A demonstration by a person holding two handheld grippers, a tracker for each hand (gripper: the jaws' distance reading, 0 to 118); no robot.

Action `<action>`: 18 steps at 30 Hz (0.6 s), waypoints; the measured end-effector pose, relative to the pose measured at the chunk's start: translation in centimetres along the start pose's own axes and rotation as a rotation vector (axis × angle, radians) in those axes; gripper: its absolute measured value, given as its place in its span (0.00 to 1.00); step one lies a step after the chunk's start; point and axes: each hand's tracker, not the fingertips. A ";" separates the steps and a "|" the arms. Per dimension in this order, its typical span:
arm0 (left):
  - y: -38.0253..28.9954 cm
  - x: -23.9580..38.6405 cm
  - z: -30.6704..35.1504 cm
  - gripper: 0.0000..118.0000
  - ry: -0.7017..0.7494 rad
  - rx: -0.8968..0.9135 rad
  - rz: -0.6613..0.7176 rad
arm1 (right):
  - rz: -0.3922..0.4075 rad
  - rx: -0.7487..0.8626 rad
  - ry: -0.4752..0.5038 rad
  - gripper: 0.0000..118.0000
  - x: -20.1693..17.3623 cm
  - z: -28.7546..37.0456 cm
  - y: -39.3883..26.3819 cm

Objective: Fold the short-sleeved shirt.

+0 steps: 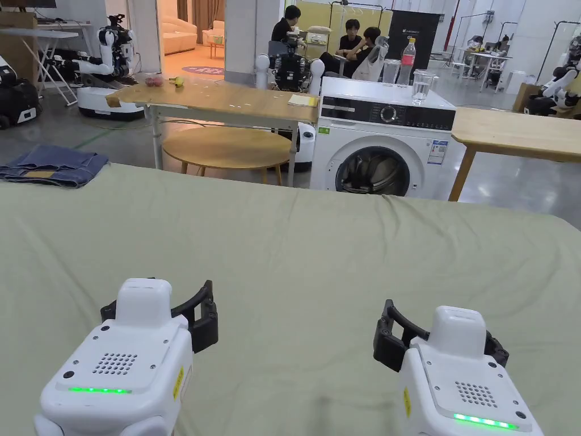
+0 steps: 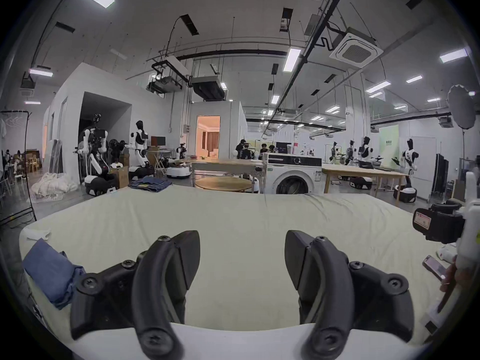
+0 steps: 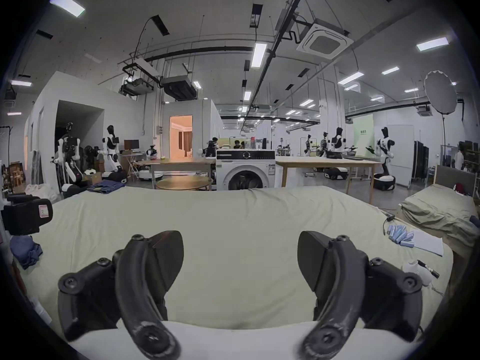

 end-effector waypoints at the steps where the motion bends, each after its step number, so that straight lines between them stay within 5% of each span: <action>1: -0.1 -0.1 0.0 0.57 -0.017 -0.006 0.015 | -0.010 -0.004 0.006 0.78 0.1 -0.1 0.0; 8: -0.1 0.6 0.1 0.63 0.082 0.028 -0.045 | -0.008 -0.002 0.053 0.78 0.3 0.0 0.4; 14: 0.8 -0.8 0.0 0.66 0.003 0.042 0.065 | 0.052 0.001 0.022 0.78 -0.7 -0.4 0.8; 18: 0.9 -1.3 0.0 0.69 -0.019 0.078 0.079 | -0.023 -0.015 0.055 0.78 -0.5 -0.8 1.0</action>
